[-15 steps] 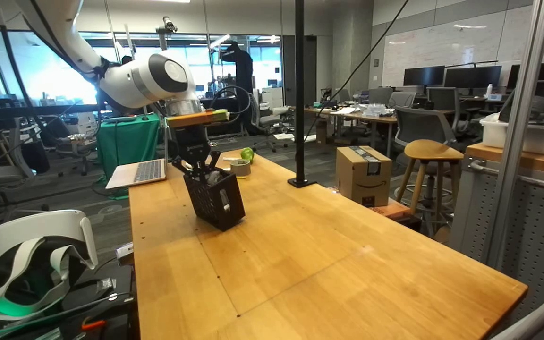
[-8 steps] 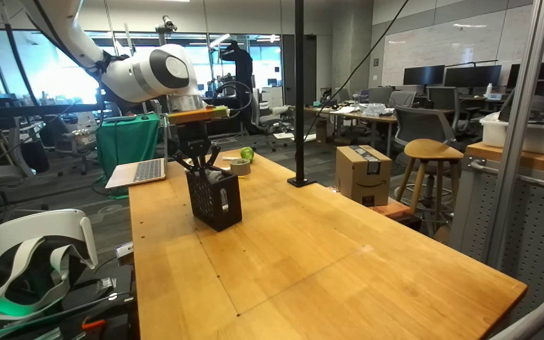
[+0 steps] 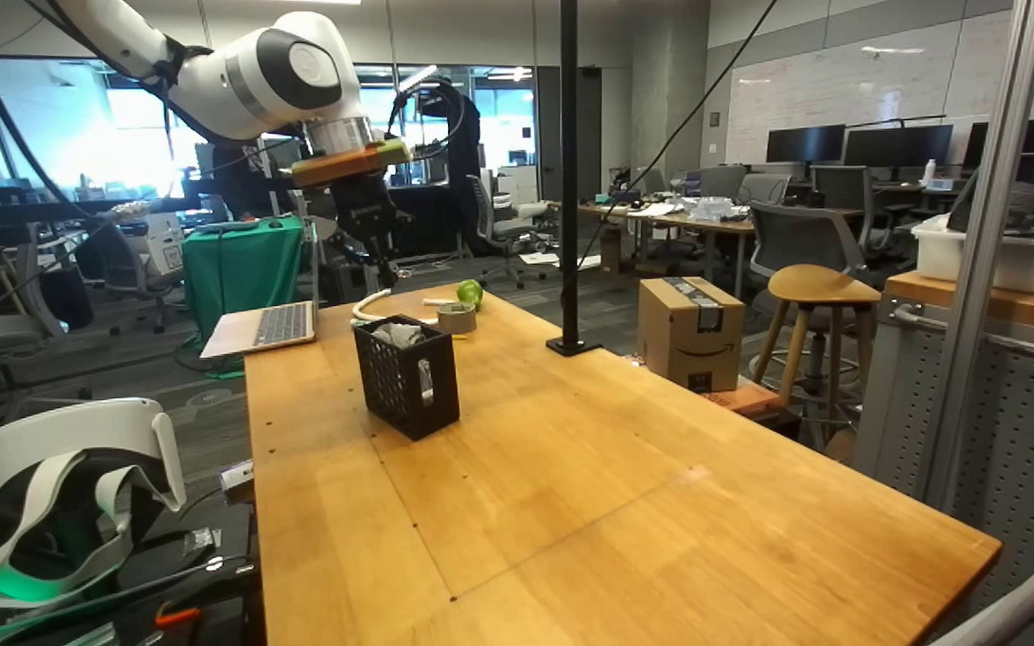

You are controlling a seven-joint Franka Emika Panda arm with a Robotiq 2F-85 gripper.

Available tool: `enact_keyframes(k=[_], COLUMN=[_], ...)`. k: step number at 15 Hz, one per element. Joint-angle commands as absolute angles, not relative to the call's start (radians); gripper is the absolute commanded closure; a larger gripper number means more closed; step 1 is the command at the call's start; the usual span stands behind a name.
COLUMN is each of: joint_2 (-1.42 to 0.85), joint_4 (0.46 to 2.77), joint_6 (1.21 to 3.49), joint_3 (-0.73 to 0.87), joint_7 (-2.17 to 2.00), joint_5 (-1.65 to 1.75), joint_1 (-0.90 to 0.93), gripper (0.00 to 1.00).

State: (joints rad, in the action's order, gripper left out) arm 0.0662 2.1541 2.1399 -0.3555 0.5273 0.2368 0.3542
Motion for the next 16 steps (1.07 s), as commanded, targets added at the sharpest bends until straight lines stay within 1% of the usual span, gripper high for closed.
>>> enact_keyframes(k=[1,5,8,13,16], joint_2=[0.078,0.049,0.026,0.024,0.032], joint_4=[2.149,2.144,2.146,2.189,2.214], joint_6=[2.089,2.023,2.034,2.192,2.278], joint_3=[-0.350,-0.339,-0.326,-0.308,-0.299], joint_7=[0.333,0.221,0.233,0.311,0.315], joint_5=[0.301,0.281,0.204,-0.007,-0.064], joint_1=[0.341,0.330,0.326,0.312,0.305], gripper=[0.97,0.97,0.97,0.97,0.97])
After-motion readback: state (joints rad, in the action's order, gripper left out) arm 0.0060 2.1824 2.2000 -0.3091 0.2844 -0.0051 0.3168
